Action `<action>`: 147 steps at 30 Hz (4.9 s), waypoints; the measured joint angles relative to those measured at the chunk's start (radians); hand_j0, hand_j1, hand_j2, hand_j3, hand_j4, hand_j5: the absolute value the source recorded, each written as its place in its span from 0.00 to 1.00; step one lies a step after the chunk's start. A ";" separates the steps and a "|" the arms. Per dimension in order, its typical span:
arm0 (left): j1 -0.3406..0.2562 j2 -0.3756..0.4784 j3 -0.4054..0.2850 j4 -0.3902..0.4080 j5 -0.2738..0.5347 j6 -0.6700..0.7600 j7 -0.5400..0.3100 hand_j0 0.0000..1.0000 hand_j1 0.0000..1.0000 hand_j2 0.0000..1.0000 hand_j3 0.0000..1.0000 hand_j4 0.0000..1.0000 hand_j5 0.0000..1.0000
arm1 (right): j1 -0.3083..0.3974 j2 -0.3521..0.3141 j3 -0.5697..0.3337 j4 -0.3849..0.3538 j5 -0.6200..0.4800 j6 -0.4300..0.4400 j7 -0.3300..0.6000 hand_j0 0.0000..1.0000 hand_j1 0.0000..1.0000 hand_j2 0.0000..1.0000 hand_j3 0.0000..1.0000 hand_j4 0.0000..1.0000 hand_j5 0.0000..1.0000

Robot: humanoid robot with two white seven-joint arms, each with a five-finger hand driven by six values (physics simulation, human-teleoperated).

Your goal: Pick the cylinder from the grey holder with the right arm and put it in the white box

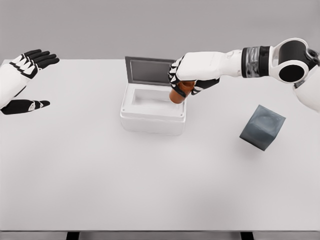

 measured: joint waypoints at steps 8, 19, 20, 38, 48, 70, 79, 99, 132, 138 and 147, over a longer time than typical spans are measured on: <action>0.000 0.000 0.000 0.000 0.000 0.000 0.000 1.00 1.00 1.00 1.00 1.00 1.00 | -0.003 0.001 0.001 0.002 0.007 0.000 0.000 0.19 0.19 0.19 0.19 0.19 0.19; 0.000 0.000 0.000 -0.001 0.000 0.000 0.000 1.00 1.00 1.00 1.00 1.00 1.00 | -0.012 0.003 0.021 0.001 0.012 0.000 0.000 0.22 0.22 0.22 0.22 0.22 0.22; 0.000 0.000 0.000 -0.001 0.000 0.000 0.000 1.00 1.00 1.00 1.00 1.00 1.00 | -0.012 0.003 0.022 0.000 0.012 0.000 0.000 0.25 0.25 0.25 0.25 0.25 0.25; 0.002 0.000 0.000 -0.002 0.000 0.000 0.000 1.00 1.00 1.00 1.00 1.00 1.00 | -0.040 -0.009 0.000 -0.090 0.100 0.000 -0.001 0.98 0.98 0.98 0.98 0.98 0.98; -0.008 -0.002 -0.001 -0.003 0.001 0.000 -0.001 1.00 1.00 1.00 1.00 1.00 1.00 | 0.104 -0.209 -0.428 -0.299 0.056 -0.001 -0.001 1.00 1.00 1.00 1.00 1.00 1.00; -0.634 -0.098 -0.726 0.258 0.345 0.000 -0.026 1.00 1.00 1.00 1.00 1.00 1.00 | 0.428 -0.282 -0.795 -0.270 0.011 0.001 -0.001 1.00 1.00 1.00 1.00 1.00 1.00; -0.680 -0.178 -0.872 0.420 0.704 -0.001 -0.188 1.00 1.00 1.00 1.00 1.00 1.00 | 0.456 -0.293 -0.758 -0.269 0.016 0.000 -0.001 1.00 1.00 1.00 1.00 1.00 1.00; -0.799 -0.266 -0.795 0.598 1.038 0.123 -0.647 1.00 1.00 1.00 1.00 1.00 1.00 | 0.445 -0.323 -0.594 -0.320 0.020 0.000 -0.001 1.00 1.00 1.00 1.00 1.00 1.00; -0.793 -0.437 -0.793 0.714 0.942 0.190 -0.636 1.00 1.00 1.00 1.00 1.00 1.00 | 0.713 -0.027 -0.826 -0.382 -0.012 -0.001 -0.001 1.00 1.00 1.00 1.00 1.00 1.00; -0.793 -0.433 -0.812 0.711 0.940 0.149 -0.638 1.00 1.00 1.00 1.00 1.00 1.00 | 0.815 -0.004 -0.909 -0.382 -0.058 0.000 -0.001 1.00 1.00 1.00 1.00 1.00 1.00; -0.790 -0.425 -0.822 0.709 0.940 0.099 -0.638 1.00 1.00 1.00 1.00 1.00 1.00 | 0.816 -0.005 -0.925 -0.381 -0.069 0.000 -0.001 1.00 1.00 1.00 1.00 1.00 1.00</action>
